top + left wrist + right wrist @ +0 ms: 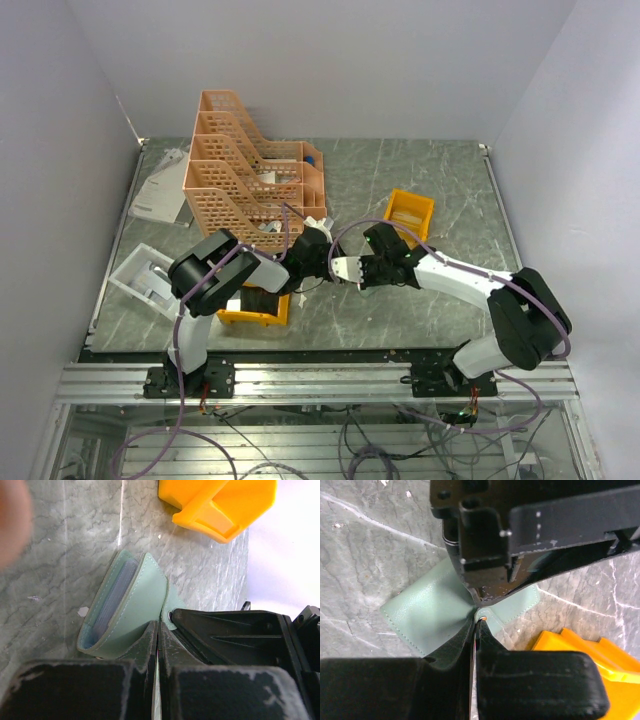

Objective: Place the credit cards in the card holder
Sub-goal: Close the card holder at the center of the board.

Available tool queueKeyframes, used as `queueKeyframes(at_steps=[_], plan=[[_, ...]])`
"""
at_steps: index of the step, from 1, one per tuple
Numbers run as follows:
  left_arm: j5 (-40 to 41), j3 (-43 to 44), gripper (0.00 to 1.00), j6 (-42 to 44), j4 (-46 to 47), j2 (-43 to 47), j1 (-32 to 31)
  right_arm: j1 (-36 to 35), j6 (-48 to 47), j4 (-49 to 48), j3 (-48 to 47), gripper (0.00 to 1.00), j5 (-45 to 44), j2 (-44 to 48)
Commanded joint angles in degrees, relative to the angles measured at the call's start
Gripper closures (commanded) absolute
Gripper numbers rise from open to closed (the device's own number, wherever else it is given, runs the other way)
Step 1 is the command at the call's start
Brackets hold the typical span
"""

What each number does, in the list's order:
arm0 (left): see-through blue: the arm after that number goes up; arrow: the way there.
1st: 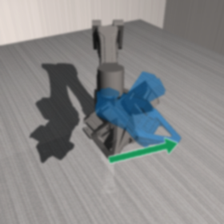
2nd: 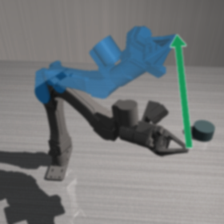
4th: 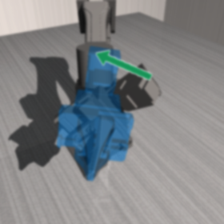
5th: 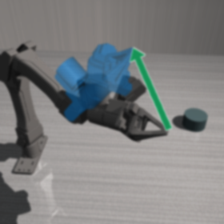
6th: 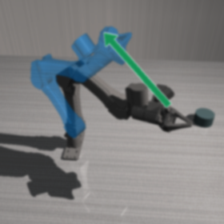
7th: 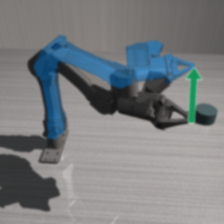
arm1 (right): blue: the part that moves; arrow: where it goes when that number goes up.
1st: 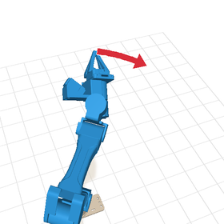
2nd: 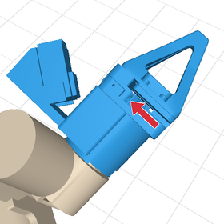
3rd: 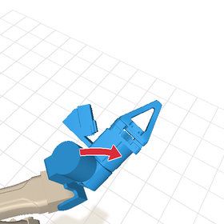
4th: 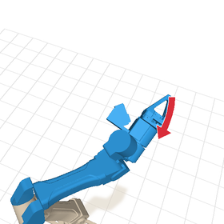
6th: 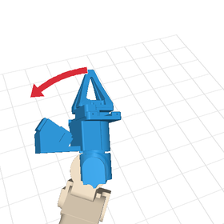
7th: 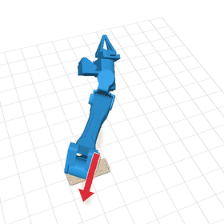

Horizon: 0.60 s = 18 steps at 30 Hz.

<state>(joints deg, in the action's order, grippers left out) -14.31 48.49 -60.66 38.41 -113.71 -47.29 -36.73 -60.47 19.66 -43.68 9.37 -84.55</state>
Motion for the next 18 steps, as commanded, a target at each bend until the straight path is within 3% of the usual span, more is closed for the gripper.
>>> queueKeyframes(at_steps=[1,18], plan=[[-0.1,-1.0,0.93,2.1,-7.7,-4.0,-0.3,-2.7,0.4,9.1,4.7,1.00,5.5,-2.9],[-0.6,-0.7,0.93,2.3,-8.5,-1.7,-0.1,-3.0,-3.4,13.4,7.5,1.00,5.1,-7.3]])
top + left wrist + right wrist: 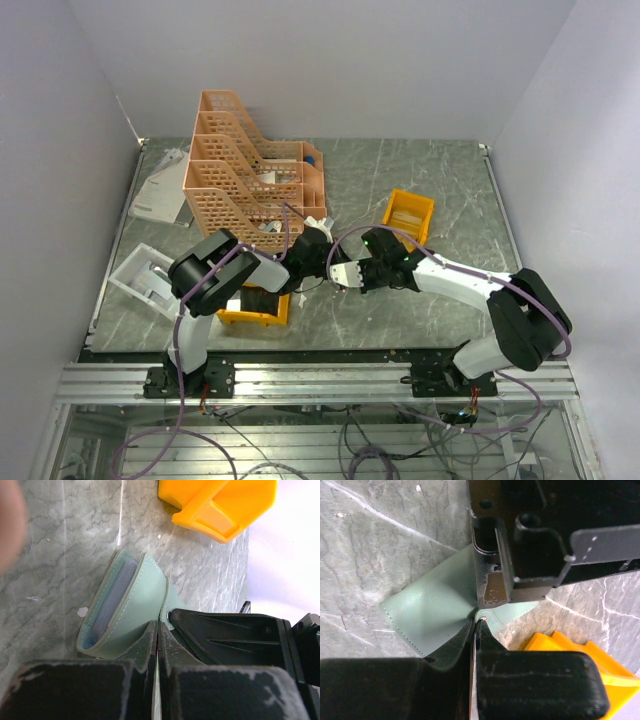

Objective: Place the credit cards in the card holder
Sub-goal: Close the card holder at the center of the board, then reset both arms

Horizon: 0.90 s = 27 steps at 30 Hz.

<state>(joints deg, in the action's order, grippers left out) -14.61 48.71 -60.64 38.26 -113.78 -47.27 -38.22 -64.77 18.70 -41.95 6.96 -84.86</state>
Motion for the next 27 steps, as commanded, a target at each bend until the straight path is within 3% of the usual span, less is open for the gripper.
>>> queueKeyframes(at_steps=[1,2,7,10,15,21,24,26,27], plan=[[-0.3,-0.8,0.93,2.5,-8.5,-1.1,-0.2,-1.6,1.4,14.1,5.6,1.00,7.5,-7.1],[-0.3,-0.8,0.93,2.8,-8.9,-0.5,-0.2,-1.5,2.4,13.6,5.3,0.97,7.4,-6.9],[0.9,1.8,0.91,6.4,-16.1,3.7,-0.2,2.2,6.8,12.7,-0.3,0.64,11.5,-1.5],[3.1,2.7,0.87,8.8,-21.0,7.3,-0.2,6.5,8.9,14.0,-5.8,0.51,16.2,1.9],[8.2,4.5,0.78,13.2,-29.9,14.9,0.1,12.7,11.1,16.4,-11.5,0.40,21.8,8.9],[12.7,5.6,0.79,19.6,-35.9,26.4,0.2,14.7,16.5,15.9,-12.5,0.31,23.7,17.9],[14.6,6.9,0.78,24.5,-38.5,34.2,0.2,17.6,20.3,16.9,-17.7,0.26,23.8,20.8],[16.8,8.4,0.67,27.6,-39.8,39.4,0.3,20.3,25.5,15.7,-21.9,0.15,23.5,22.3],[17.7,9.6,0.56,28.9,-41.0,41.4,0.5,21.7,27.8,15.4,-23.8,0.11,23.9,22.7]])
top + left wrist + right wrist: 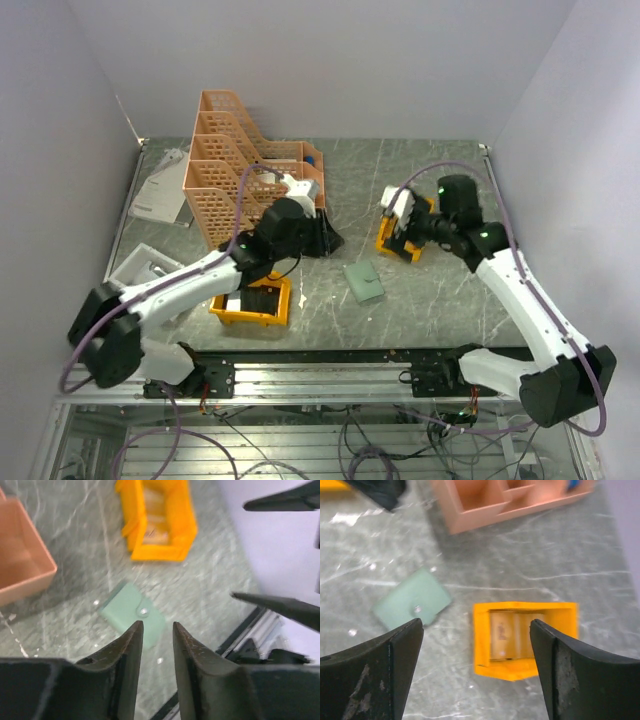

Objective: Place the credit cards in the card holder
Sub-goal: Reset both arms

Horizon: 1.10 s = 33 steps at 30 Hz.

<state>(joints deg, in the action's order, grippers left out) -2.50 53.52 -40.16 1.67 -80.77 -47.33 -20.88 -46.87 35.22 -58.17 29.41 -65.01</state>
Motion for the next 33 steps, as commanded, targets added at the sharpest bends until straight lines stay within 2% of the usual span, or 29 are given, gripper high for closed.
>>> queueKeyframes(at_steps=[1,2,3,4,5,9,11,13,17,19,24,33], plan=[[6.2,6.3,0.43,9.2,-5.8,10.3,0.9,5.3,11.7,-1.1,-9.7,0.05,1.9,3.1],[6.6,8.7,0.26,9.9,-7.5,12.2,1.3,6.1,14.8,-1.2,-11.9,0.01,1.9,2.9],[7.0,11.0,0.13,10.5,-10.4,13.1,1.8,6.4,17.5,-1.6,-14.0,0.00,1.3,2.4],[6.9,13.6,0.06,11.2,-12.4,13.8,2.3,6.7,20.1,-2.0,-16.0,0.00,0.5,2.0],[6.4,16.5,0.03,12.0,-14.6,14.1,2.9,7.0,23.3,-2.5,-18.0,0.00,-0.7,1.6],[5.8,30.8,0.02,14.4,-26.3,12.5,3.7,7.2,36.4,-3.2,-29.2,0.00,-8.8,-0.2],[6.7,37.2,0.02,14.6,-30.8,11.7,3.8,7.2,40.1,-0.4,-35.8,0.00,-11.5,-1.7],[6.8,42.2,0.02,14.9,-34.0,11.5,3.8,7.3,40.8,2.8,-41.8,0.00,-12.0,-3.0],[5.7,49.9,0.02,15.3,-37.5,11.3,3.8,7.5,38.0,7.5,-50.2,0.00,-7.5,-4.8],[5.0,51.6,0.02,15.1,-37.7,11.8,3.8,7.8,39.5,7.7,-51.7,0.00,-6.6,-5.1],[3.9,52.5,0.02,14.5,-37.0,13.5,3.8,8.0,49.7,7.7,-55.7,0.00,-10.9,-6.2],[4.3,51.7,0.02,14.5,-36.7,15.2,3.8,8.5,47.2,10.1,-58.7,0.00,-7.4,-8.4]])
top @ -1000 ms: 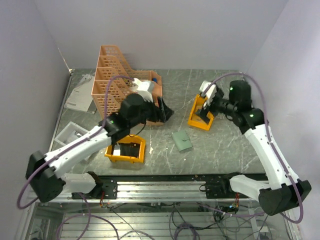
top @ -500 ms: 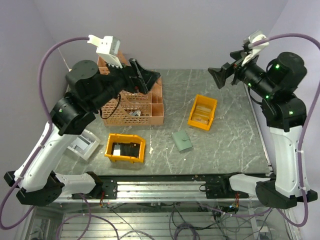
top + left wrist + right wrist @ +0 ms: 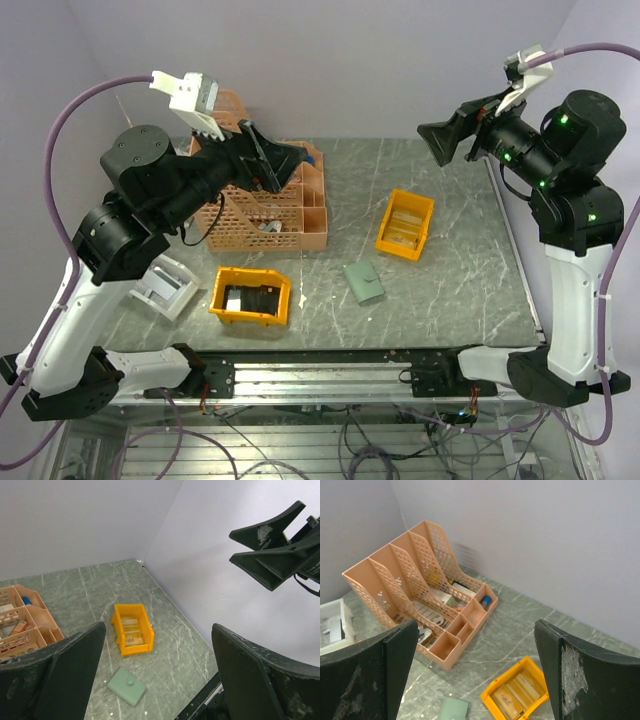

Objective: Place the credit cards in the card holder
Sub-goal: Reset both arms

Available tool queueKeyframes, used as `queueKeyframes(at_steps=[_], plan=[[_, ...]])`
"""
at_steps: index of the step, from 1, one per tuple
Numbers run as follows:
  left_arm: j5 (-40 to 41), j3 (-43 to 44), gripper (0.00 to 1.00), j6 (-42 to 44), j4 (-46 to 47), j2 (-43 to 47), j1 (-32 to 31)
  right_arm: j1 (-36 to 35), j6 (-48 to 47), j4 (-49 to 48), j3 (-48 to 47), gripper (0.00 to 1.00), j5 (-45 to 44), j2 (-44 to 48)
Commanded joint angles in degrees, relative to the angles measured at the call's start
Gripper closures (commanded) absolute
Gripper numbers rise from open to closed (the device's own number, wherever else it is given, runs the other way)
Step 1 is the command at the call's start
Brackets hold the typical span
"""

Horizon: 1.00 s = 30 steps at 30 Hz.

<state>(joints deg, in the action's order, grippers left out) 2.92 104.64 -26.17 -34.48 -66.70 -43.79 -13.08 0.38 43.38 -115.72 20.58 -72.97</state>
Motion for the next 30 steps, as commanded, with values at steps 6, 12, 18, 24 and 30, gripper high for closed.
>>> queueKeyframes(at_steps=[6,12,18,24,30], plan=[[-0.2,-0.5,0.01,0.8,-0.4,1.8,0.2,0.9,-1.5,2.5,-0.8,0.00,4.0,-1.5],[0.9,-3.0,0.00,0.8,0.7,3.6,0.3,1.2,-1.3,2.4,-0.2,0.00,3.6,-1.5],[0.4,-3.8,0.00,0.3,1.7,3.5,0.3,1.2,-1.3,2.5,-0.9,0.01,3.8,-1.6],[-0.5,-4.0,0.00,0.0,3.4,2.7,0.2,1.2,-1.2,2.3,-0.5,0.00,2.5,-0.8],[-1.0,-3.3,0.00,1.0,3.1,1.4,0.2,1.2,-1.9,2.1,0.3,0.00,1.6,-0.2]])
